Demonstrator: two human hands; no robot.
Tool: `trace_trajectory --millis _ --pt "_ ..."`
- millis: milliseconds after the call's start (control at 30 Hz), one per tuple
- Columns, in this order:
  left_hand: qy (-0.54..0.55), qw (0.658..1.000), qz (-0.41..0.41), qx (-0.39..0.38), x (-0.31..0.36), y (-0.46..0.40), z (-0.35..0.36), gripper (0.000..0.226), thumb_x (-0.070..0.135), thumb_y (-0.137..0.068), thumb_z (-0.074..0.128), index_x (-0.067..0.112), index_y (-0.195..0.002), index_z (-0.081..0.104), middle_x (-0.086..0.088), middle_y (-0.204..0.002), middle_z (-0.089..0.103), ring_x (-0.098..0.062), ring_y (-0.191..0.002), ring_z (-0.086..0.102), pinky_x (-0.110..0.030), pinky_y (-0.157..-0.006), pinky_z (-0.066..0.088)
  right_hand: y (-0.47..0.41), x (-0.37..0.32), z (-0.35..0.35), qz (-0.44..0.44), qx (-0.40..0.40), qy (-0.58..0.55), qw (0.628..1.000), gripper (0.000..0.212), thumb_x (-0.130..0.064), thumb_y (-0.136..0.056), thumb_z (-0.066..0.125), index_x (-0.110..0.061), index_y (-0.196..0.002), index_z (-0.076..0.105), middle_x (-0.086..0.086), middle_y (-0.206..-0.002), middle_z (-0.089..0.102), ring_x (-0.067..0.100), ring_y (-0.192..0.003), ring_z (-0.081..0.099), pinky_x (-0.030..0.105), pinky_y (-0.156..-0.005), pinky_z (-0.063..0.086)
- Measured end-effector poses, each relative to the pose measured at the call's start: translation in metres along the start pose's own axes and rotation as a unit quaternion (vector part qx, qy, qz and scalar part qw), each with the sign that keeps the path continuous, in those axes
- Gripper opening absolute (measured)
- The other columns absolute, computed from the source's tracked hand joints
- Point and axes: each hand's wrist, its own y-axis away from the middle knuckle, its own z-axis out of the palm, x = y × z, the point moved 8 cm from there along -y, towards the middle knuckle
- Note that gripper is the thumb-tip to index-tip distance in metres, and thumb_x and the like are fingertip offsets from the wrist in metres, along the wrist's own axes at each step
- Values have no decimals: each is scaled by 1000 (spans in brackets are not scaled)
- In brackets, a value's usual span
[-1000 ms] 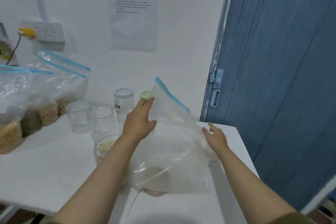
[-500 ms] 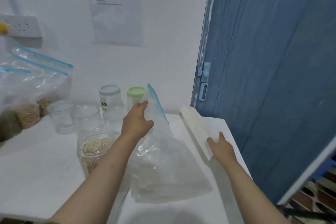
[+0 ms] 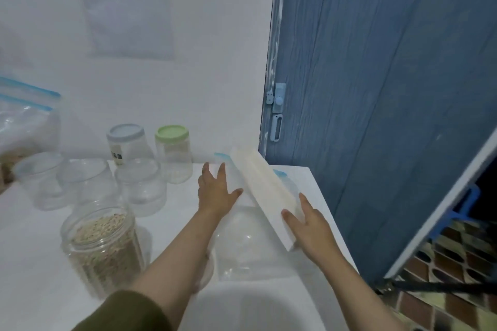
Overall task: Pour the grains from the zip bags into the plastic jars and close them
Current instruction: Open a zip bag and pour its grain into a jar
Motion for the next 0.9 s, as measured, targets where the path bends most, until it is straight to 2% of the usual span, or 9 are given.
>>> trace_trajectory --millis 100,200,267,433,600,667,733,833,900 --pt "-142 987 15 -74 7 18 29 69 49 -102 37 12 -156 16 -14 -164 5 -33 -151 2 -44 -121 11 -4 23 14 44 3 83 996 74 -57 -97 45 -33 -158 10 7 -147 39 30 -134 40 45 -109 36" --pt "-178 968 11 -177 8 53 73 66 47 -105 25 8 -156 11 -10 -166 2 -30 -152 -3 -47 -122 2 -6 32 25 63 13 157 985 72 -60 -98 38 -33 -157 6 5 -151 33 29 -134 38 44 -104 35" --pt "-186 958 0 -216 3 69 94 66 47 -106 20 6 -157 5 -10 -166 -3 -30 -152 -6 -47 -123 -1 -5 29 32 56 30 201 977 72 -61 -98 34 -33 -157 3 3 -155 25 28 -135 35 44 -103 35" --pt "-210 954 32 -212 -12 59 103 68 47 -106 18 8 -156 -5 -8 -165 -14 -26 -152 -13 -45 -123 -5 -16 19 44 53 46 254 965 72 -62 -99 31 -32 -157 0 4 -158 19 28 -135 32 44 -101 36" --pt "-206 950 33 -230 -15 59 94 69 49 -105 17 11 -157 -7 -8 -164 -15 -26 -151 -16 -48 -121 -10 -22 15 47 81 4 251 965 75 -65 -98 27 -34 -156 -10 8 -163 9 32 -140 27 49 -109 30" --pt "-193 958 25 -210 -9 66 77 67 46 -106 20 11 -157 -5 -8 -165 -13 -27 -151 -14 -48 -122 -8 -14 7 43 73 -1 263 962 71 -62 -100 23 -35 -155 -12 8 -165 1 33 -146 20 52 -114 23" --pt "-168 972 21 -161 1 72 44 65 42 -106 25 11 -157 -1 -7 -166 -8 -27 -152 -9 -47 -122 -6 -1 -11 40 39 9 254 966 66 -58 -102 22 -34 -157 -5 5 -166 1 32 -148 15 51 -117 19" --pt "-93 993 37 -55 15 87 -26 60 36 -106 30 13 -157 8 -3 -166 1 -23 -153 -2 -43 -121 -7 22 -53 44 -40 11 155 987 60 -52 -103 29 -34 -157 9 -2 -164 11 25 -147 18 46 -117 20" --pt "-48 997 61 20 18 101 -77 54 34 -106 34 17 -156 21 1 -165 12 -19 -152 4 -40 -120 -9 35 -83 53 -103 -9 95 990 56 -48 -104 34 -36 -156 17 -6 -162 20 20 -146 21 42 -117 20"
